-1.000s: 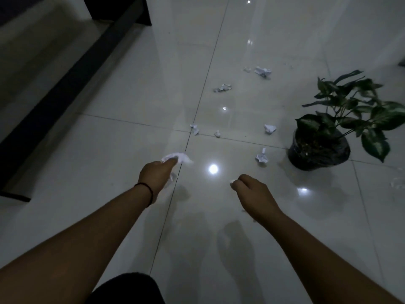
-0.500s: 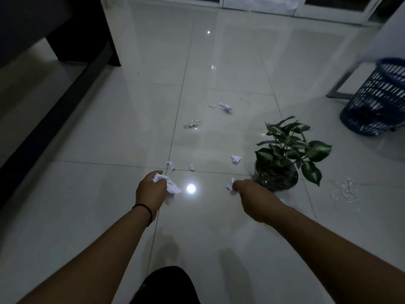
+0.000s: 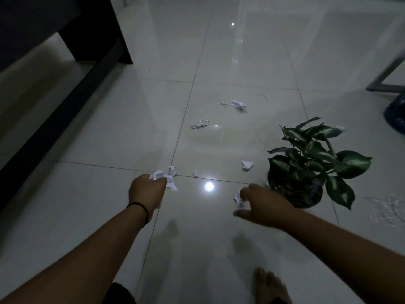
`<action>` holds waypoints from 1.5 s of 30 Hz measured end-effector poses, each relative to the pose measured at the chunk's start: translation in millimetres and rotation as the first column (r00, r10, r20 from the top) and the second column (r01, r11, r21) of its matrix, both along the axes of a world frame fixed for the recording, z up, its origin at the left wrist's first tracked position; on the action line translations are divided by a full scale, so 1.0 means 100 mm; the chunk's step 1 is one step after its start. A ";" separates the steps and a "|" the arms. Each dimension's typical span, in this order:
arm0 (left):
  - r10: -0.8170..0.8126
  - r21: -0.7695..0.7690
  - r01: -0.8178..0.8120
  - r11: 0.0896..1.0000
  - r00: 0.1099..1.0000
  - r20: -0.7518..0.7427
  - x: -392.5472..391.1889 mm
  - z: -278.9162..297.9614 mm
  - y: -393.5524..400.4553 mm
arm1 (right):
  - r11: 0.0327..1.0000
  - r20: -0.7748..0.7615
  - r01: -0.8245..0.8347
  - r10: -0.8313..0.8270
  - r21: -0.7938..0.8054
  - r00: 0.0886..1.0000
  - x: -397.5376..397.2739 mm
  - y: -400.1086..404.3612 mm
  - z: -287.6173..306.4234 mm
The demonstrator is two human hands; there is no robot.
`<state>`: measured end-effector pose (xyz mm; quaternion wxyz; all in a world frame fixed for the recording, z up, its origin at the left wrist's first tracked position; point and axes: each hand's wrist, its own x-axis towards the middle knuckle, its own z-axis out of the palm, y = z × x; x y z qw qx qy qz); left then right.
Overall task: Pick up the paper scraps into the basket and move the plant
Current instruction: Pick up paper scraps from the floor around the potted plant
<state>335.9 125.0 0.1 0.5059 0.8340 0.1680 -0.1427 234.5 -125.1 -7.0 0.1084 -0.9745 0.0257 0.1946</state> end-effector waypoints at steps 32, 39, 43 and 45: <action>-0.042 0.039 0.047 0.998 0.993 -0.114 0.17 -0.71 -0.13 | 0.977 -0.100 -0.047 0.069 0.207 0.993 0.71 -0.02 -0.77; -0.181 0.300 0.205 0.932 0.978 -0.106 0.47 -0.58 -0.11 | 0.968 -0.124 -0.218 0.233 0.126 0.965 0.99 0.01 -0.10; -0.284 0.503 0.298 0.811 0.953 -0.106 0.70 -0.55 -0.18 | 0.985 -0.169 -0.135 0.151 0.103 0.974 1.20 -0.08 -0.18; -0.295 0.523 0.302 0.797 0.950 -0.100 0.83 -0.64 -0.19 | 0.990 -0.192 -0.004 0.031 0.138 0.981 1.29 -0.12 -0.30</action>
